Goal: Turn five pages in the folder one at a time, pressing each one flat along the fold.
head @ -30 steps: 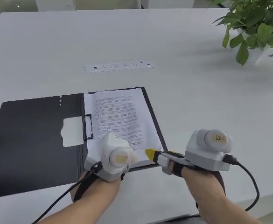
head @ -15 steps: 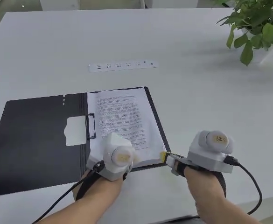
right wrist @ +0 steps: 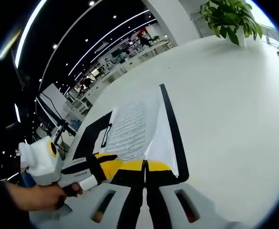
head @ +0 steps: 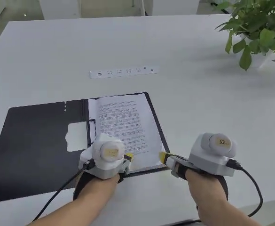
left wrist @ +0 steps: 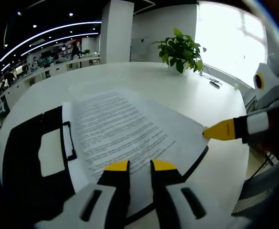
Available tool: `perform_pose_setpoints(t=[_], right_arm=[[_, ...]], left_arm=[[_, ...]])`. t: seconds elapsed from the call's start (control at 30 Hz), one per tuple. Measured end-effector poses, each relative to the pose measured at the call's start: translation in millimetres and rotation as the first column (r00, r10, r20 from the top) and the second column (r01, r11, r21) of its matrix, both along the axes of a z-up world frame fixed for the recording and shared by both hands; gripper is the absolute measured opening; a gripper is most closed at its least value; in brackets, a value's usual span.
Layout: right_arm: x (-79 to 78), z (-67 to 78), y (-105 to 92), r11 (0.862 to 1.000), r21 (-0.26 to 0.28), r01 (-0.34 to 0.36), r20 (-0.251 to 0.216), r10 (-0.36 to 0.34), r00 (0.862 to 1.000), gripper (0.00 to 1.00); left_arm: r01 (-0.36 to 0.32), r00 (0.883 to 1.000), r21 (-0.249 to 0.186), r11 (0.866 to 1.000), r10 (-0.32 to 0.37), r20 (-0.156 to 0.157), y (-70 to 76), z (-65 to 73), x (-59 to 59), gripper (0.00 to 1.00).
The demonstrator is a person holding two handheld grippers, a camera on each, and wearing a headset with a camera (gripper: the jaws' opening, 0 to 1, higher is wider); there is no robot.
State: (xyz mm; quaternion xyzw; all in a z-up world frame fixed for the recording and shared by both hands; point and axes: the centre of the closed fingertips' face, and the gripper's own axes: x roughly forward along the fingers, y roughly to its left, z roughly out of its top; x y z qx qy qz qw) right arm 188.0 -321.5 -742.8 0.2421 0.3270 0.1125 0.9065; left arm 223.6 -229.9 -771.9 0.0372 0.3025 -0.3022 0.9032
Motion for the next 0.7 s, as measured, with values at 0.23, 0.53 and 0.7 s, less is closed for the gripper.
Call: perform_pose_setpoints(t=[0.23,0.53,0.7], right_arm=[[-1.4,36.6,24.4,0.998,0.055,-0.039,0.095,0.034,0.995,0.0],[0.7,75.7,80.3,0.985,0.104,-0.136,0.188,0.115,0.975,0.0],[3.0,82.1,120.3,0.972,0.108,-0.208,0.206,0.183,0.961,0.0]], left_arm=[[-0.017,0.999,-0.056,0.998,0.02,0.041,28.2,30.7,-16.8,0.19],[-0.032,0.996,-0.106,0.994,0.041,0.084,76.3,69.3,-33.8,0.26],[-0.067,0.99,-0.124,0.99,0.082,0.118,108.9,90.3,-37.0,0.27]])
